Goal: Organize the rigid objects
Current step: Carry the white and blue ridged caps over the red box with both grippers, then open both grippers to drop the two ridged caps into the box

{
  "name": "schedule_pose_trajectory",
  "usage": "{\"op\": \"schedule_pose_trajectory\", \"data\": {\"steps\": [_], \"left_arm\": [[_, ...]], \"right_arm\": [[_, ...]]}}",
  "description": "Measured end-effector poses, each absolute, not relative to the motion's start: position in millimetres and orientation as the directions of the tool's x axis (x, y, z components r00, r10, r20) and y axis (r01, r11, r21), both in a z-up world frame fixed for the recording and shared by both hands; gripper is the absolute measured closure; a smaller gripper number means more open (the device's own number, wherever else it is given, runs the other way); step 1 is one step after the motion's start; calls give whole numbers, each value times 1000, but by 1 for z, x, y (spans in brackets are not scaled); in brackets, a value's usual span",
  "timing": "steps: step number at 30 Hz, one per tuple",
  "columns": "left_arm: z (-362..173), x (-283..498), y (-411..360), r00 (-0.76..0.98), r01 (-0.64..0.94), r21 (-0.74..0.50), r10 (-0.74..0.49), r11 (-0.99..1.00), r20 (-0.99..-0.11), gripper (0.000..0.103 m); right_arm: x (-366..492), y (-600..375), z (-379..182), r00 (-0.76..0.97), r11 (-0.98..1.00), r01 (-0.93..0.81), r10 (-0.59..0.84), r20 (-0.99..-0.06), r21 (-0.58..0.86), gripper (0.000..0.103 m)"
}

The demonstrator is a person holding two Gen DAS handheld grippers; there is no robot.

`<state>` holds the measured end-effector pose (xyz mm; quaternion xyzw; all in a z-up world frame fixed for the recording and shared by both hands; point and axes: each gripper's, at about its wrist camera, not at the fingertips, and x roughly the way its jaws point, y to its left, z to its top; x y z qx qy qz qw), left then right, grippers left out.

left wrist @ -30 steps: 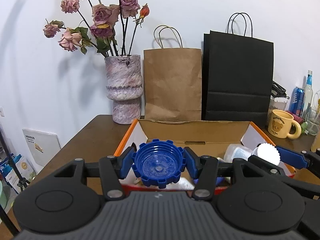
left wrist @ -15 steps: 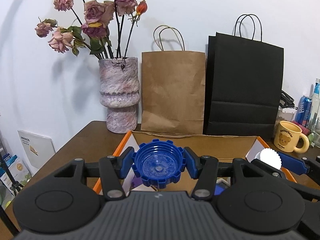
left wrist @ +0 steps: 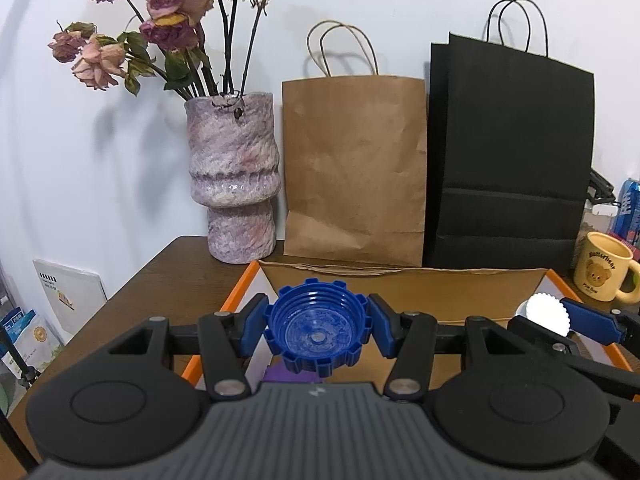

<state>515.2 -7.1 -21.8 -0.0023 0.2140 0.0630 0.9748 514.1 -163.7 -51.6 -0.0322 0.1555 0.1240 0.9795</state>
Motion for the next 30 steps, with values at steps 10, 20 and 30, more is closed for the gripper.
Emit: {"op": "schedule_pose_trajectory", "data": {"steps": [10, 20, 30], "left_arm": [[-32, 527, -6, 886, -123, 48, 132, 991, -445, 46], [-29, 520, -2, 897, -146, 57, 157, 988, -413, 0], [-26, 517, 0, 899, -158, 49, 164, 986, -405, 0]], "right_arm": [[529, -162, -62, 904, 965, -259, 233, -359, -26, 64], [526, -170, -62, 927, 980, -195, 176, -333, -25, 0], [525, -171, -61, 931, 983, -180, 161, -329, -30, 0]]}}
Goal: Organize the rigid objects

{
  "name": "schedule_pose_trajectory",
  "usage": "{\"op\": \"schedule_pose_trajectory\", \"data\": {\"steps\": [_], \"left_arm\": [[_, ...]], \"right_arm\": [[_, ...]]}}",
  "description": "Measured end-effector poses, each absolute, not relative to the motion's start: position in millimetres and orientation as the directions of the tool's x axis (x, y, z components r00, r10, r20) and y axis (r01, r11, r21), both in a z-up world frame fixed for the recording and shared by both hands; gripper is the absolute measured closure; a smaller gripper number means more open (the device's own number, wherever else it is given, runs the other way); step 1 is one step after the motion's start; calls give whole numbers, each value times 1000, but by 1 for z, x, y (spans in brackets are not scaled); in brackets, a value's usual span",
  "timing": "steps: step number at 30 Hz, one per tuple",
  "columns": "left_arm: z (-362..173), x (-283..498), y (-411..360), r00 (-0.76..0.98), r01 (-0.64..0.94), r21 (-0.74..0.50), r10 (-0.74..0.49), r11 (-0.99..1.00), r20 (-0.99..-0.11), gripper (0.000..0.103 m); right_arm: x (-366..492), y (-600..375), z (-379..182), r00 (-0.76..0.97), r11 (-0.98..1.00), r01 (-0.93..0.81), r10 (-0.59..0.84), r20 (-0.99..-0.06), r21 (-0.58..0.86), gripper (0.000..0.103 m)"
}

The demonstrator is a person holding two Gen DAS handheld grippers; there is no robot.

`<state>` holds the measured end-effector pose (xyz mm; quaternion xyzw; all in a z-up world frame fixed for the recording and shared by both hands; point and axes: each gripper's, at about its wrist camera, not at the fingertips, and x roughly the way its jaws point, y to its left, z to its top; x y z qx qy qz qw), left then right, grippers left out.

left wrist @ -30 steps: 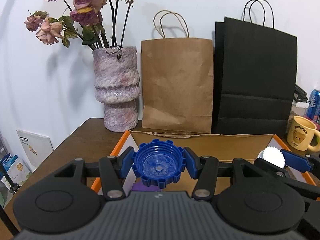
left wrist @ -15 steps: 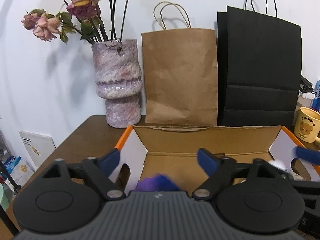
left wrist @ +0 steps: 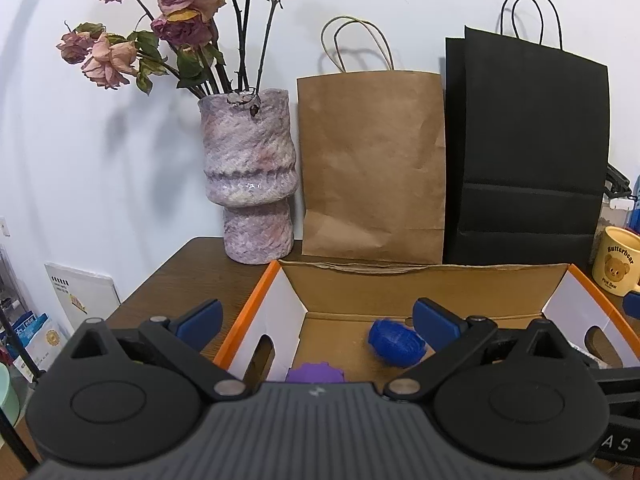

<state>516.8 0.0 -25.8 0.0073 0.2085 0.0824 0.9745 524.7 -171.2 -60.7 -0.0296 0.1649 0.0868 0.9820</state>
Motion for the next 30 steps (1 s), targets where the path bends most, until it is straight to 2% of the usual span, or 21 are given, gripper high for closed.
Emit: {"op": "schedule_pose_trajectory", "data": {"steps": [17, 30], "left_arm": [[4, 446, 11, 928, -142, 36, 145, 989, -344, 0], [23, 326, 14, 942, -115, 28, 118, 993, -313, 0]], "right_arm": [[463, -202, -36, 955, 990, -142, 137, -264, 2, 0], [348, -211, -11, 962, 989, -150, 149, -230, 17, 0]]}}
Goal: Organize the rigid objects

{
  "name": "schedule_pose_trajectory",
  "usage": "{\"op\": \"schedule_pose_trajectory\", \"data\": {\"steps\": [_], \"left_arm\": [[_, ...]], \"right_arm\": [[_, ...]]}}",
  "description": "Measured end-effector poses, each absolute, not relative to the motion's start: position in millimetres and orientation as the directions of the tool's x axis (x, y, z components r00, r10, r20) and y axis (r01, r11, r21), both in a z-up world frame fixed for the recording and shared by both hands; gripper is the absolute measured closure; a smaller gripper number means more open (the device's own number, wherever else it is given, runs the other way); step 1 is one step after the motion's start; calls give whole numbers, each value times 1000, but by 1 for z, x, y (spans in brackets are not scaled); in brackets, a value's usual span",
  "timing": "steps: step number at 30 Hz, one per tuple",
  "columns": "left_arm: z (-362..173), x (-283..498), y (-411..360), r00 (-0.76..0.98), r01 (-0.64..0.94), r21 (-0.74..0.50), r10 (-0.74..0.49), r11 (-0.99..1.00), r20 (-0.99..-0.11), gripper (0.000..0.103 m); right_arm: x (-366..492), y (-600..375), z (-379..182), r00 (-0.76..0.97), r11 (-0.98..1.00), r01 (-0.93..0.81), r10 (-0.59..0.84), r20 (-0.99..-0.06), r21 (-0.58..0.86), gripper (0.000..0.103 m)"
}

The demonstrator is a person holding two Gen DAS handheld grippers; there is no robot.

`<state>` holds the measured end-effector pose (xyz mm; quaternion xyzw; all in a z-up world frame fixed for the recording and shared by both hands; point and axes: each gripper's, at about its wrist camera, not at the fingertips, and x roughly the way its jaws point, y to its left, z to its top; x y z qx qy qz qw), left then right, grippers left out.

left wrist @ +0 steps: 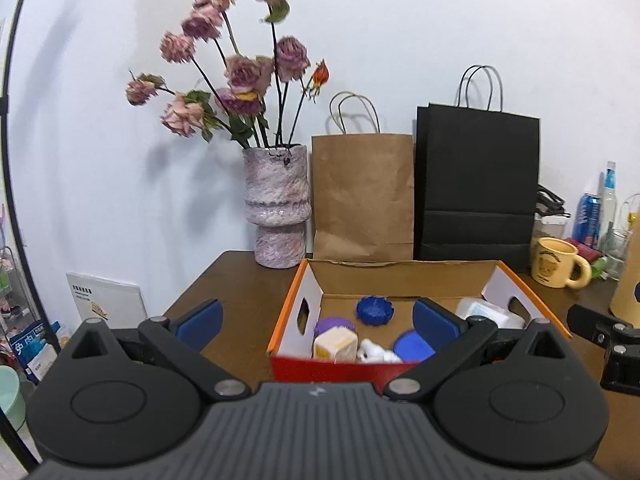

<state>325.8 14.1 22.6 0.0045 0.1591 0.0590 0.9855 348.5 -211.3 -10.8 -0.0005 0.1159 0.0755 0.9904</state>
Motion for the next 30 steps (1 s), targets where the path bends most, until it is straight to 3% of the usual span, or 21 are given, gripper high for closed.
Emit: {"op": "schedule_pose_trajectory", "data": {"steps": [19, 30], "left_arm": [[39, 122, 18, 961, -107, 25, 110, 994, -253, 0], [30, 66, 13, 965, -73, 40, 81, 997, -248, 0]], "right_arm": [[131, -212, 12, 972, 983, -184, 185, -143, 16, 0], [60, -211, 7, 972, 983, -186, 185, -144, 4, 0]]}}
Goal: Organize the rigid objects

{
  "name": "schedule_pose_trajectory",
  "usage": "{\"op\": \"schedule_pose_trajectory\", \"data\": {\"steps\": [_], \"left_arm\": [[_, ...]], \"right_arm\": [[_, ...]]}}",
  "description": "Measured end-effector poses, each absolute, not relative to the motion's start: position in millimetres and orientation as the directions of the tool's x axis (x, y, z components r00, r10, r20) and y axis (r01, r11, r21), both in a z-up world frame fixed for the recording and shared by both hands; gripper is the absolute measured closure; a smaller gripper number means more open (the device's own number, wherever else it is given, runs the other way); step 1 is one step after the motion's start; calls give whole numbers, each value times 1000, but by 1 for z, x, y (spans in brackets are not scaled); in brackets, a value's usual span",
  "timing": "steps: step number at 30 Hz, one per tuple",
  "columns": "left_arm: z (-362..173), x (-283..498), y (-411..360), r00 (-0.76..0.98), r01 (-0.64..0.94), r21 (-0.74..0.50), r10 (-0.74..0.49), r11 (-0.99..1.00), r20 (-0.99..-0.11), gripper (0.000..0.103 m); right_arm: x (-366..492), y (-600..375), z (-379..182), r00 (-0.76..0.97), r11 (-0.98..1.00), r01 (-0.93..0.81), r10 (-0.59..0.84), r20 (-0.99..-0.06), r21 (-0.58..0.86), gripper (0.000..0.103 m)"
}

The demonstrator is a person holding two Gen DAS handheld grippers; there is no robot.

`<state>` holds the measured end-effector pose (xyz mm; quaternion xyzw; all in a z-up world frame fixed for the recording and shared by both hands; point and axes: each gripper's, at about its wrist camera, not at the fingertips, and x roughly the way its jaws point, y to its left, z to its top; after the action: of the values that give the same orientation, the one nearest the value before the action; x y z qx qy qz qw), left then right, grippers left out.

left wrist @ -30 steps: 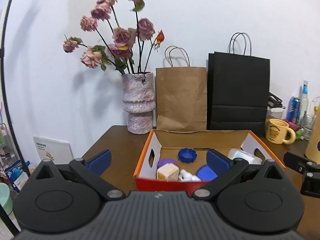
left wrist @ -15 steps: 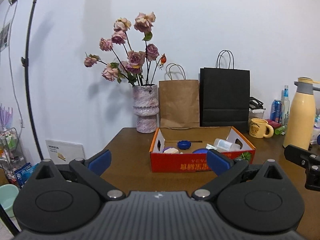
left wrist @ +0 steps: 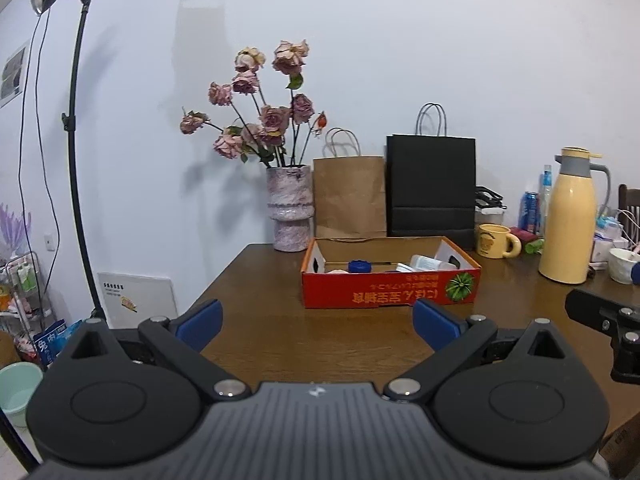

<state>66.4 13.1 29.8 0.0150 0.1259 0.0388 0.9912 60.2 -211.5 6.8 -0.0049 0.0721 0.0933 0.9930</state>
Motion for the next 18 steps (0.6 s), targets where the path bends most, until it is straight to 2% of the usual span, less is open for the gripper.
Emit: {"op": "schedule_pose_trajectory", "data": {"steps": [18], "left_arm": [[23, 63, 13, 963, -63, 26, 67, 998, -259, 0]], "right_arm": [[63, -212, 5, 972, 983, -182, 180, -151, 1, 0]]}}
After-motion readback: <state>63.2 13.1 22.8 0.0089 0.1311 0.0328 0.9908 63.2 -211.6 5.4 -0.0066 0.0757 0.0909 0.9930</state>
